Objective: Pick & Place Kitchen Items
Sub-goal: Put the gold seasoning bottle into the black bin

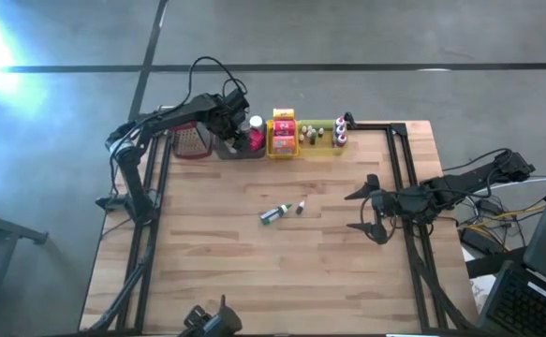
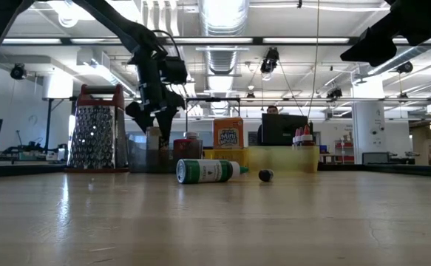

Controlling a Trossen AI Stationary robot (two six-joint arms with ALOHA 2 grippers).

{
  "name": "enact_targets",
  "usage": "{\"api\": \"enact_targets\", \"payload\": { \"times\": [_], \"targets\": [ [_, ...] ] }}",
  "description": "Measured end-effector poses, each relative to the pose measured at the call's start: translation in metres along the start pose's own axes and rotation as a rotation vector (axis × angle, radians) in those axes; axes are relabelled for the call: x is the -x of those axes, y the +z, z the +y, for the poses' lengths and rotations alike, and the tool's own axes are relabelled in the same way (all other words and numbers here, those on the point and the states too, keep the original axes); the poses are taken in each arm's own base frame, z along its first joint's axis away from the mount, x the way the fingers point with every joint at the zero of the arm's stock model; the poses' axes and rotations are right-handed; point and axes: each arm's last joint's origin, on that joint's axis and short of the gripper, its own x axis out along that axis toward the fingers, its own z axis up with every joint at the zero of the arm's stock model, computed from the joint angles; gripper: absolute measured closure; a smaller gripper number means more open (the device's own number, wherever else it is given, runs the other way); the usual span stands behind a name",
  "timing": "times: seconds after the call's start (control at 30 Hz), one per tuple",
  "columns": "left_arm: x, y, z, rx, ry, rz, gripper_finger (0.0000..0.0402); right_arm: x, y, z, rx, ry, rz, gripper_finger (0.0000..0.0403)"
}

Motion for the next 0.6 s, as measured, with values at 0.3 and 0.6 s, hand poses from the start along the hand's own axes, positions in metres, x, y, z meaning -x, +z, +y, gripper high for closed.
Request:
{"api": "enact_targets", "payload": {
  "times": [0.3, 0.6],
  "targets": [
    [-0.0011, 0.0003, 0.0, -0.019, 0.007, -0.001, 0.0085, 0.0, -0.0001, 0.0, 0.011, 0.0, 0.001, 0.0019],
    [-0.0009, 0.0003, 0.0001, -0.026, 0.006, 0.0, 0.0053, 0.0, -0.0001, 0.0, 0.01, 0.0, 0.001, 0.0019]
  ]
}}
